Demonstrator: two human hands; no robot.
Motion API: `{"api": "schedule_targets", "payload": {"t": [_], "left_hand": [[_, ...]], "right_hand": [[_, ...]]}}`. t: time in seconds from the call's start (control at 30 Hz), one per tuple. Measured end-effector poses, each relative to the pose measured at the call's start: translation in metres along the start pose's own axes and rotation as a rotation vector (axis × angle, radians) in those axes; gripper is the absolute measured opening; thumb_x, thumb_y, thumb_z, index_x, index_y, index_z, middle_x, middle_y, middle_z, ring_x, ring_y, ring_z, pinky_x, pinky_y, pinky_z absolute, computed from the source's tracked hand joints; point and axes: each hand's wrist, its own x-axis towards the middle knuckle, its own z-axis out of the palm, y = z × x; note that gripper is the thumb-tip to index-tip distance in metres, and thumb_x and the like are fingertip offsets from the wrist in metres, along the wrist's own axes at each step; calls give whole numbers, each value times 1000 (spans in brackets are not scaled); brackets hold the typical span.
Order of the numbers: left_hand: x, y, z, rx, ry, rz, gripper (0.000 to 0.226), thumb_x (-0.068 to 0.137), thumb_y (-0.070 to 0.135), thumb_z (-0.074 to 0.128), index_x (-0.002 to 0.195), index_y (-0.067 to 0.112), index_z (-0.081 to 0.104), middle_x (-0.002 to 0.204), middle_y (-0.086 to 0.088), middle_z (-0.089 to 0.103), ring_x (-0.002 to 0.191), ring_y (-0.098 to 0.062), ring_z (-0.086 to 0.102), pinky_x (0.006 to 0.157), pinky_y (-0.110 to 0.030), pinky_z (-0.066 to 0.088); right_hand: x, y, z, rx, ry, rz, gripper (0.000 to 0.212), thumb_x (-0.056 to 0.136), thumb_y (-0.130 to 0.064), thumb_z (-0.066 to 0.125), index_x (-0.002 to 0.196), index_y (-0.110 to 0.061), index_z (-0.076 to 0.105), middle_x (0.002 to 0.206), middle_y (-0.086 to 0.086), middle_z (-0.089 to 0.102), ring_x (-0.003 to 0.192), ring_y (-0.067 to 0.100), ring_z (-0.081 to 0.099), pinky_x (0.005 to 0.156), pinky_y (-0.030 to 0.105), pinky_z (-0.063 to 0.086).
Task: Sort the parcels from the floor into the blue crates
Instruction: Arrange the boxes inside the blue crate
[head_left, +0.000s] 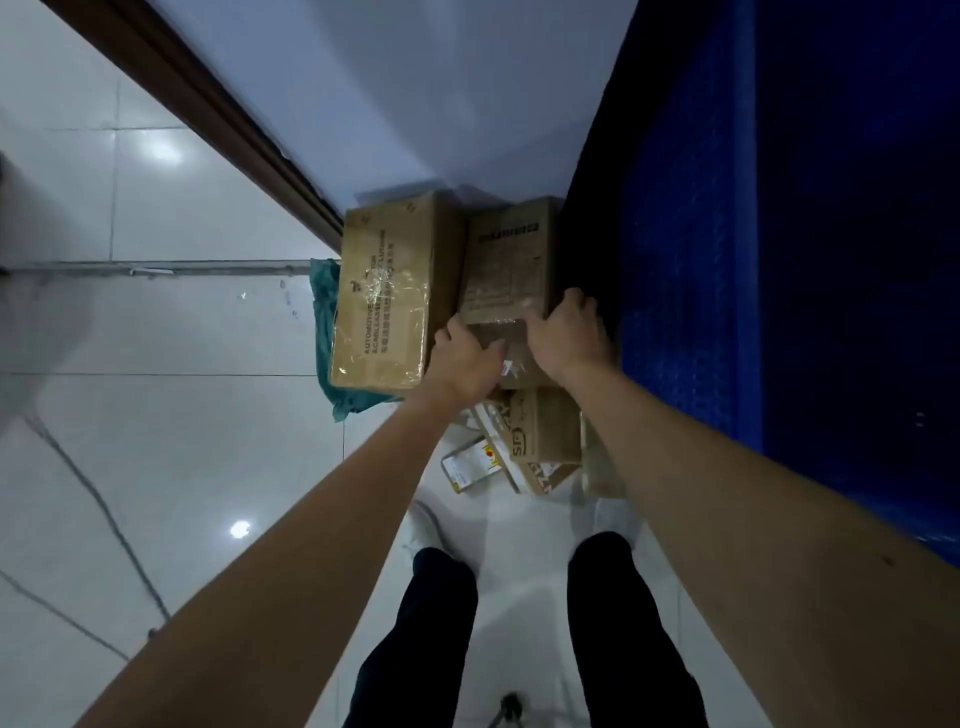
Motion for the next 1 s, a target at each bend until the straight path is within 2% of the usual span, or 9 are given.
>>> {"api": "schedule_targets", "payload": {"t": [0.1, 0.2, 0.37, 0.53, 0.63, 0.73, 0.83, 1.0], "left_hand": [[12, 3, 4, -70, 50, -18, 74, 97, 39, 53, 154, 10, 17, 153, -14, 29, 138, -33, 36, 115, -46, 34], [19, 8, 11, -74, 101, -52, 68, 98, 38, 53, 151, 8, 21, 150, -16, 31, 134, -34, 41, 112, -42, 37], [24, 11, 13, 19, 171, -42, 55, 103, 34, 43, 146, 3, 28, 145, -19, 33, 120, -37, 51, 91, -36, 41], [36, 8, 22, -106, 90, -60, 50, 103, 39, 40, 141, 7, 38, 138, -14, 48, 120, -32, 53, 102, -42, 44], [42, 11, 25, -267, 53, -113, 48, 103, 39, 43, 143, 14, 34, 131, -9, 56, 116, -28, 57, 100, -42, 48], [47, 15, 29, -319, 39, -100, 46, 103, 36, 43, 146, 19, 35, 129, -6, 58, 111, -23, 58, 99, -41, 49], [44, 18, 29, -311, 71, -81, 45, 103, 35, 42, 146, 21, 38, 124, -2, 59, 106, -20, 57, 90, -35, 47], [27, 20, 24, -260, 90, -72, 51, 99, 44, 41, 147, 26, 40, 128, -6, 61, 114, -27, 59, 102, -48, 48]], "right_hand": [[16, 2, 5, 27, -71, 80, 67, 100, -55, 40, 150, -11, 31, 148, 16, 39, 129, 35, 46, 95, 45, 44], [20, 9, 11, 24, -124, 98, 64, 102, -50, 40, 153, -14, 28, 151, 15, 37, 131, 34, 45, 97, 44, 42], [25, 21, 13, 80, -56, 87, 54, 104, -45, 34, 152, -18, 32, 148, 12, 42, 125, 31, 48, 85, 38, 37], [36, 27, 12, 150, -48, 105, 50, 104, -40, 33, 150, -20, 35, 144, 12, 46, 116, 29, 51, 81, 35, 34], [42, 30, 11, 202, -64, 140, 50, 103, -38, 35, 149, -18, 36, 140, 12, 49, 100, 23, 48, 76, 34, 36], [45, 31, 10, 306, -82, 182, 54, 99, -39, 43, 149, -19, 38, 138, 11, 52, 111, 28, 55, 88, 41, 49], [40, 29, 5, 367, -111, 204, 57, 96, -42, 47, 148, -20, 39, 139, 10, 52, 118, 31, 54, 99, 48, 49], [23, 28, -10, 412, -122, 230, 60, 93, -45, 48, 147, -20, 41, 140, 9, 52, 120, 31, 54, 101, 49, 49]]}}
